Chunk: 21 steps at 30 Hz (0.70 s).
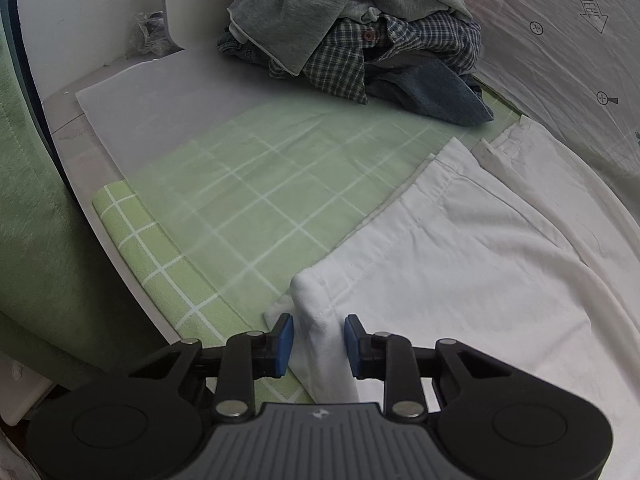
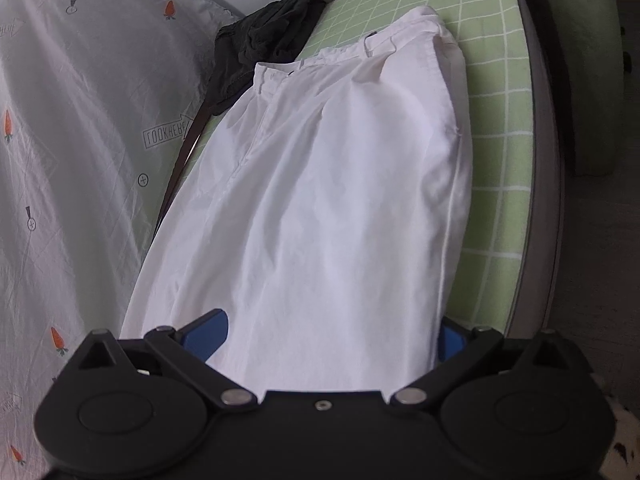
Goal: Fold clothes
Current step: 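Grasp and lift the waistband with the right tool while the left tool grasps the hem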
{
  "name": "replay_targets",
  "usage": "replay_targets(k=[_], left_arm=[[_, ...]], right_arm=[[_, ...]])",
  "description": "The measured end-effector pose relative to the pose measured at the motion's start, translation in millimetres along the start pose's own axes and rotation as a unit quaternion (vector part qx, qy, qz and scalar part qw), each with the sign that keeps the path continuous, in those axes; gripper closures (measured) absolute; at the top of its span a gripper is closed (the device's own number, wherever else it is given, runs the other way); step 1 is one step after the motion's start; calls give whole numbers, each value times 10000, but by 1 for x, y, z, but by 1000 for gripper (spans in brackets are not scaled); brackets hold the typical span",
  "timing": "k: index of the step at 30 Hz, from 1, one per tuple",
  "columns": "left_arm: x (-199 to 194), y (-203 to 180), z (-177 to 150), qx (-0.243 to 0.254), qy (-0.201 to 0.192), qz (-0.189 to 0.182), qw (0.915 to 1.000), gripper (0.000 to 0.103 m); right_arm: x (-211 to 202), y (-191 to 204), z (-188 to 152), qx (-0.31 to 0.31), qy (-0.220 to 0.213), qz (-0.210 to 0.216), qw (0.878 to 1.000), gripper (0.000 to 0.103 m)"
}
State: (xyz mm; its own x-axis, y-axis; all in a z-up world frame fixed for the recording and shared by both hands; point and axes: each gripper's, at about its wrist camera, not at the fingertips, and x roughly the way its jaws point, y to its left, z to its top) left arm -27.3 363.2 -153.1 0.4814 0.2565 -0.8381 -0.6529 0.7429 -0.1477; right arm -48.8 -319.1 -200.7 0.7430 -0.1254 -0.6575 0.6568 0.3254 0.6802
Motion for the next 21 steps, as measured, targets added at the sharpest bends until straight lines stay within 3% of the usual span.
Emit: replay_targets(k=[7,9,10,12,14,18,21], left_arm=[[2,1,1,-311,-81,67,9995,75],[3,0,2,-501,-72,110,9987,82],[4,-1,4,-609,-49,121,9981,91],[3,-2,5,-919,-21,145,9957,94],[-5,-4,8,-1335,-84,56,9910,97],[-27,-25,24,-1495,-378,-94,9880,97],[-49,-48,47,-1607,-727,-432,9834,98]], right_arm=[[9,-9,38,37,-271,-159,9995,2],[11,-12,52,63,-322,-288,9990,20],[12,-13,58,78,-301,-377,9988,28],[13,-16,68,149,-206,-497,9984,65],[8,-20,76,408,-199,-443,9980,89],[-10,-8,93,429,-184,54,9989,93],[-22,17,113,151,-242,484,9984,93]])
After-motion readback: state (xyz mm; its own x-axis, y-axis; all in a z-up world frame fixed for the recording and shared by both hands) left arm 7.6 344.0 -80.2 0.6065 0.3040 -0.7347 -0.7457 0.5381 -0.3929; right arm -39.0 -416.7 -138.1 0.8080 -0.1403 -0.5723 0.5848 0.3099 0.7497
